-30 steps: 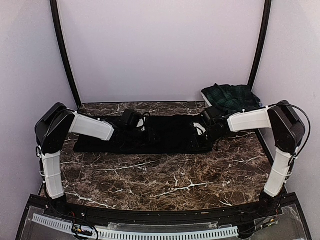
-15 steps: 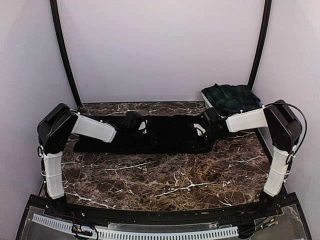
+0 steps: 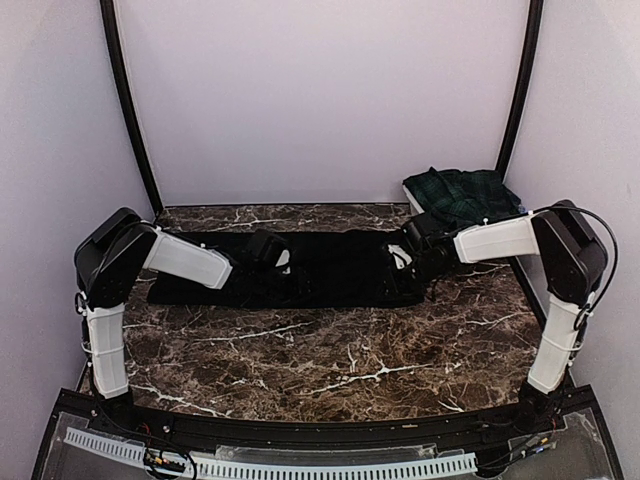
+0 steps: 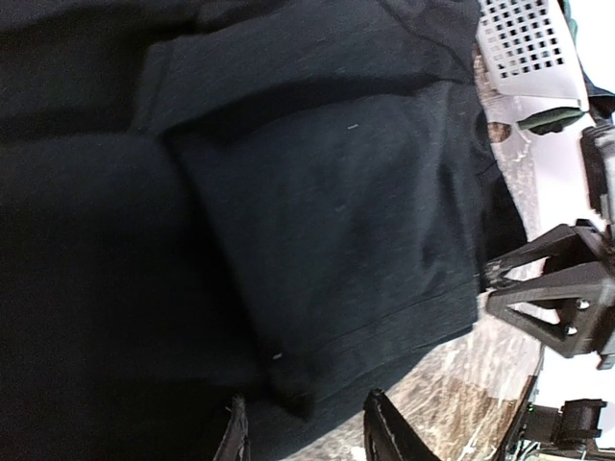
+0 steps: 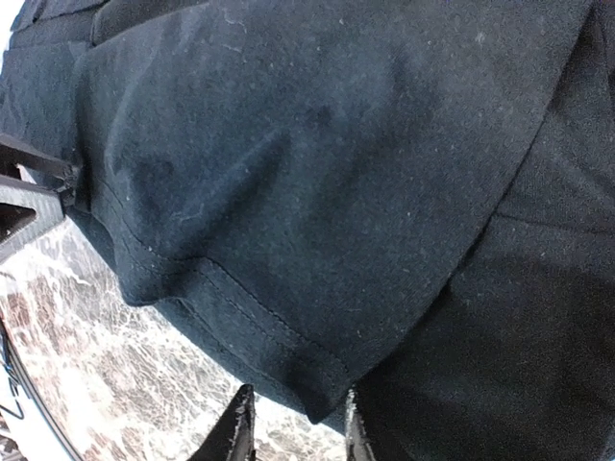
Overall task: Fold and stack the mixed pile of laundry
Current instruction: Smooth out the rectangle-folded T-shirt at the center of the board.
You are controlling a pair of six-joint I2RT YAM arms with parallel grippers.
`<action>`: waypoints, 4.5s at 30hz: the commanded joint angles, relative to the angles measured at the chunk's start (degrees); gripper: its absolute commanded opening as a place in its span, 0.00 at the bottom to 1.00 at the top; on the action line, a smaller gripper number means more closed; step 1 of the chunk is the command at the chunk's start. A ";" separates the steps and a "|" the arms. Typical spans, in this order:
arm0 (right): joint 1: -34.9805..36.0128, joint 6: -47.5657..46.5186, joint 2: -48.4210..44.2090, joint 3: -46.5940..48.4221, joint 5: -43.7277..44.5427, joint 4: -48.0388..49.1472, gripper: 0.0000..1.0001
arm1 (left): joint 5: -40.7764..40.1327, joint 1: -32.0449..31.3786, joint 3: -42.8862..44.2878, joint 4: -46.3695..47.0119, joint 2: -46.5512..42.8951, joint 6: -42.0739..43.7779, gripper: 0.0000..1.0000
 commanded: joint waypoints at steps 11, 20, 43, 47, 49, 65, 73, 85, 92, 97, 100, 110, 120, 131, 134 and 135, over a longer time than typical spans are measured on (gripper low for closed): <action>-0.51 -0.07 2.29 2.04 -0.96 1.16 0.20 | -0.13 -1.13 0.54 -1.73 -1.81 -0.23 0.42; -0.51 -0.13 1.07 2.74 -1.29 0.33 0.00 | 0.77 -1.48 1.97 -1.70 -0.48 -0.28 0.27; -0.60 -1.39 -2.94 3.23 1.69 -0.76 0.00 | -6.72 -1.48 4.54 -10.92 -0.82 -0.62 0.19; -0.68 -1.40 -2.85 3.44 1.70 -0.69 0.00 | -5.57 -1.48 5.09 -9.80 0.31 -0.60 0.23; -0.68 -1.39 -2.61 3.54 1.61 -0.64 0.00 | -5.25 -1.52 5.55 -9.49 1.02 -0.45 0.23; -0.69 -1.54 -2.10 4.24 1.61 -0.77 0.00 | -3.72 -1.61 7.34 -8.07 3.16 -0.69 0.16; -0.90 -1.70 -2.69 4.32 2.02 -0.92 0.00 | -2.31 -1.65 7.79 -7.09 2.68 -1.41 0.00; -3.20 -2.30 -3.45 8.46 2.93 -0.77 0.00 | -2.34 1.51 11.68 -7.13 0.11 0.40 0.00; -5.45 -2.97 0.91 16.59 2.52 -1.22 0.00 | 0.27 5.89 16.92 -5.65 1.94 1.36 0.00; -6.47 -3.62 5.51 22.82 3.27 -1.34 0.00 | 1.35 8.16 22.29 -5.62 6.33 3.51 0.00; -6.98 -3.83 8.49 26.60 3.62 -1.51 0.00 | 1.66 9.15 25.98 -5.58 8.78 4.69 0.00; -7.37 -3.81 15.71 33.49 3.17 -1.82 0.00 | 2.61 11.25 32.79 -6.27 16.81 5.12 0.01; -7.67 -3.38 21.93 41.57 1.25 -4.07 0.01 | -1.46 12.51 28.92 -6.56 14.01 3.26 0.24; -8.95 -4.65 15.56 39.57 6.08 -7.58 0.75 | -12.06 13.81 21.68 -12.95 1.81 6.70 0.63; -9.04 -5.00 11.92 36.75 4.85 -7.70 0.77 | -13.50 13.82 18.74 -14.34 -0.88 8.11 0.66; -8.97 -4.99 10.72 35.58 3.95 -7.64 0.77 | -13.49 13.82 18.14 -14.56 -1.94 8.37 0.67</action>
